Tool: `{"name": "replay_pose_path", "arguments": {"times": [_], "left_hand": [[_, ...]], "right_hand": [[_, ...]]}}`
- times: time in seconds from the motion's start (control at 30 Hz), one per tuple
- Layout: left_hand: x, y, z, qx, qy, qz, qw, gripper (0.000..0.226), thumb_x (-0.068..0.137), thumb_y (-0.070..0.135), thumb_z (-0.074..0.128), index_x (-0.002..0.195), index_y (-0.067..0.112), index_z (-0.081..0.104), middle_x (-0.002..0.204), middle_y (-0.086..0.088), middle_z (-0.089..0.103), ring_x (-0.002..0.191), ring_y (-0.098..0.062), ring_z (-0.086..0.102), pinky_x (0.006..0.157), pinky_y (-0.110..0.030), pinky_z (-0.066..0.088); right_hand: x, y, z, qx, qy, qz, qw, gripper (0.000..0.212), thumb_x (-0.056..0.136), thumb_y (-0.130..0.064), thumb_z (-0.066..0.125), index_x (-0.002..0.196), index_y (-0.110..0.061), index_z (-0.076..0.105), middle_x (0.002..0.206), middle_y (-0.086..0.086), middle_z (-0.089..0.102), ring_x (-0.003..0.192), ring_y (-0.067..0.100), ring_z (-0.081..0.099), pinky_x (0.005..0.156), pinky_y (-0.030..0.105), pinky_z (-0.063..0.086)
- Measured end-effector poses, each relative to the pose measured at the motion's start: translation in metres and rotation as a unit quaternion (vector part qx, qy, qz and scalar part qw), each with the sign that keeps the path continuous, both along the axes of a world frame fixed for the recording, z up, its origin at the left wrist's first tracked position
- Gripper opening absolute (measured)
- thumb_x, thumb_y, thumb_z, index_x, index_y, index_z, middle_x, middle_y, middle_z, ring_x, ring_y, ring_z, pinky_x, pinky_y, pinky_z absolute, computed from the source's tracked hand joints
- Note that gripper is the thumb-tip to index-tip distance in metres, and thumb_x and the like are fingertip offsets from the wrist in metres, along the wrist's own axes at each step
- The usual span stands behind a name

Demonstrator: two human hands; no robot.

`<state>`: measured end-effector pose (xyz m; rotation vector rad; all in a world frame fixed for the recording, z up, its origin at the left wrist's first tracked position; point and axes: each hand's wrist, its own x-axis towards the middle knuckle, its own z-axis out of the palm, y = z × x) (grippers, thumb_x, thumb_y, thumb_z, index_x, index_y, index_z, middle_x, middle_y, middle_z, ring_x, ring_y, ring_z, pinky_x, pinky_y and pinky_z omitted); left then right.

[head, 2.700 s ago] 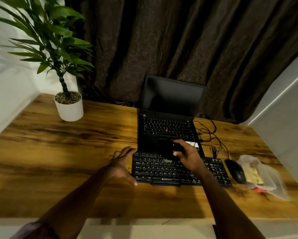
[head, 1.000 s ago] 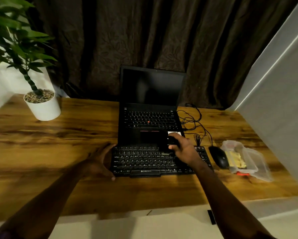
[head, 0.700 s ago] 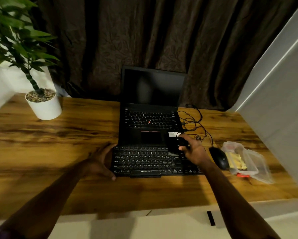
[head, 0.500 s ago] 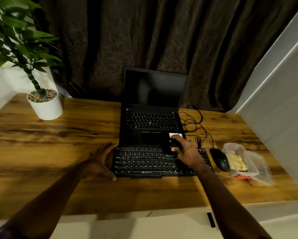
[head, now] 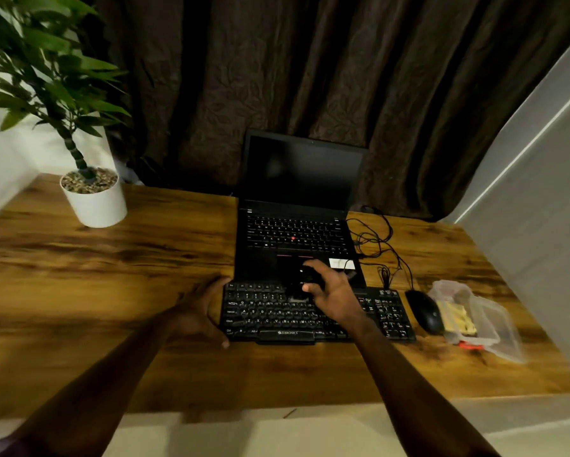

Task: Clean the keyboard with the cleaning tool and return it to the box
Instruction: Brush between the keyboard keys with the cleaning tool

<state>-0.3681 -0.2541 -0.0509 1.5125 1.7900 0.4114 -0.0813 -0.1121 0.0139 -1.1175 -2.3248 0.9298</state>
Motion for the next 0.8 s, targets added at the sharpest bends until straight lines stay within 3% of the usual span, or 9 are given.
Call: {"name": "replay_pose_path", "arguments": {"times": [0.07, 0.13, 0.37, 0.5, 0.63, 0.8], "left_hand": [[0.003, -0.001, 0.002, 0.011, -0.005, 0.006, 1.000, 0.149, 0.033, 0.058, 0.094, 0.155, 0.045, 0.008, 0.166, 0.010, 0.000, 0.152, -0.022, 0.002, 0.120, -0.051, 0.002], [0.001, -0.001, 0.001, 0.023, 0.003, 0.008, 1.000, 0.145, 0.039, 0.053, 0.096, 0.155, 0.045, 0.010, 0.165, 0.011, 0.000, 0.152, -0.022, 0.003, 0.119, -0.053, 0.005], [-0.002, 0.002, -0.004, 0.034, 0.007, -0.003, 0.999, 0.156, 0.022, 0.082, 0.081, 0.155, 0.044, 0.009, 0.165, 0.015, -0.008, 0.152, -0.018, 0.001, 0.120, -0.057, 0.009], [-0.004, 0.005, -0.010, 0.040, 0.021, 0.005, 0.999, 0.159, 0.016, 0.090, 0.073, 0.155, 0.047, 0.008, 0.165, 0.016, -0.007, 0.151, -0.026, 0.003, 0.121, -0.049, 0.015], [-0.004, 0.003, -0.010, 0.044, 0.046, 0.010, 0.998, 0.161, 0.012, 0.093, 0.065, 0.154, 0.049, 0.005, 0.164, 0.017, -0.008, 0.150, -0.023, 0.004, 0.117, -0.044, 0.016], [-0.002, 0.003, -0.001, 0.041, 0.091, 0.004, 0.995, 0.150, 0.032, 0.073, 0.086, 0.155, 0.047, 0.003, 0.163, 0.018, -0.010, 0.148, -0.023, 0.006, 0.111, -0.040, 0.015]], "right_hand": [[-0.007, -0.002, -0.002, 0.002, 0.010, 0.001, 1.000, 0.042, 0.091, -0.008, 0.065, 0.128, -0.028, 0.055, 0.099, 0.001, 0.069, 0.085, 0.010, 0.070, 0.069, 0.020, 0.060], [-0.017, -0.004, -0.002, 0.001, 0.009, 0.001, 1.000, 0.042, 0.091, -0.009, 0.065, 0.128, -0.027, 0.055, 0.101, 0.003, 0.070, 0.086, 0.012, 0.070, 0.069, 0.018, 0.058], [-0.045, -0.011, -0.003, -0.009, 0.011, 0.019, 1.000, 0.043, 0.092, -0.009, 0.065, 0.130, -0.025, 0.055, 0.104, 0.003, 0.070, 0.087, 0.009, 0.070, 0.071, 0.024, 0.061], [-0.064, -0.016, -0.003, 0.001, 0.016, 0.021, 1.000, 0.041, 0.091, -0.009, 0.066, 0.129, -0.022, 0.057, 0.099, 0.001, 0.069, 0.081, 0.004, 0.069, 0.066, 0.015, 0.057], [-0.081, -0.022, -0.005, 0.013, 0.015, 0.019, 1.000, 0.040, 0.090, -0.008, 0.067, 0.128, -0.017, 0.058, 0.092, -0.003, 0.065, 0.070, -0.010, 0.063, 0.060, 0.005, 0.048], [-0.094, -0.026, -0.009, 0.000, 0.028, 0.029, 0.999, 0.039, 0.091, -0.012, 0.067, 0.126, -0.025, 0.057, 0.101, 0.005, 0.071, 0.086, 0.012, 0.071, 0.066, 0.021, 0.060]]}}
